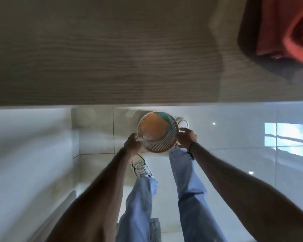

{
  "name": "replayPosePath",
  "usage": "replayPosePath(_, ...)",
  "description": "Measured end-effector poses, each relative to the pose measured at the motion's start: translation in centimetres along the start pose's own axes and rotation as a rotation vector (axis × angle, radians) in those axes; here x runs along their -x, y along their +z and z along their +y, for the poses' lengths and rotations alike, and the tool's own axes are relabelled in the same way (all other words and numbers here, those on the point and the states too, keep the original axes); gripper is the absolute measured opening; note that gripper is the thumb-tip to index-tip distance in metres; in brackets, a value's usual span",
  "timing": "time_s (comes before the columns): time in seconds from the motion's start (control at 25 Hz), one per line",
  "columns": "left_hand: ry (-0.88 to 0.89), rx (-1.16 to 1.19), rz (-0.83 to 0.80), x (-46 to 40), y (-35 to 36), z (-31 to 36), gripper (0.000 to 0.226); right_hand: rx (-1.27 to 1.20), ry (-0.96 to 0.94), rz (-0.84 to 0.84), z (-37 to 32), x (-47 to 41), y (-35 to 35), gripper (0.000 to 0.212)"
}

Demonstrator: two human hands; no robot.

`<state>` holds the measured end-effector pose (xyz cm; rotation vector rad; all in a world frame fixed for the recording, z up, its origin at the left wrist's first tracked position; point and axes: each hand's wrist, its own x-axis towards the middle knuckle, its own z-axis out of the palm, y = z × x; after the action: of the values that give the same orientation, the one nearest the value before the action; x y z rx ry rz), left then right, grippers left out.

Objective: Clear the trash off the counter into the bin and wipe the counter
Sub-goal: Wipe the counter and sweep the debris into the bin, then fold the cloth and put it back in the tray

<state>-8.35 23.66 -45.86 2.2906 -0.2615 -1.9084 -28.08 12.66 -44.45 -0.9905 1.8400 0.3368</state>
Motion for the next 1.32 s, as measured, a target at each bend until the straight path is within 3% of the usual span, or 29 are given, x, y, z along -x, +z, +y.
replayPosePath(0.36, 0.472, -0.385, 0.085, 27.1, -7.3, 7.2, 0.037, -0.238, -0.206, 0.055, -4.8, 24.0, -10.7, 0.021)
replayPosePath(0.56, 0.689, -0.306, 0.083, 37.0, -8.7, 12.4, 0.025, -0.304, -0.462, 0.129, -7.4, 32.9, -15.8, 0.017)
replayPosePath(0.64, 0.742, -0.229, 0.06, 39.2, -8.4, 15.0, 0.023, -0.28, -0.576, 0.247, -8.4, 34.8, -18.1, 0.016)
replayPosePath(0.76, 0.765, -0.133, 0.108, 40.3, -8.3, 19.3, 0.024, -0.241, -0.671, 0.52, -10.1, 35.5, -21.7, 0.014)
replayPosePath(0.84, 0.759, -0.107, 0.166, 40.5, -8.0, 22.3, 0.023, -0.29, -0.657, 0.567, -11.4, 35.2, -24.2, 0.017)
replayPosePath(0.96, 0.753, -0.083, 0.215, 39.7, -6.9, 26.5, 0.031, -0.253, -0.541, 0.468, -14.0, 33.1, -27.5, 0.052)
replayPosePath(1.04, 0.76, -0.107, 0.222, 38.8, -5.6, 29.0, 0.038, -0.225, -0.472, 0.361, -15.7, 31.1, -28.9, 0.063)
replayPosePath(1.2, 0.785, -0.16, 0.305, 36.9, -2.5, 33.5, 0.044, -0.249, -0.48, 0.267, -17.8, 27.6, -30.7, 0.051)
replayPosePath(1.32, 0.788, -0.087, 0.249, 35.5, 0.2, 39.0, 0.044, -0.301, -0.466, 0.268, -19.3, 24.5, -36.2, 0.045)
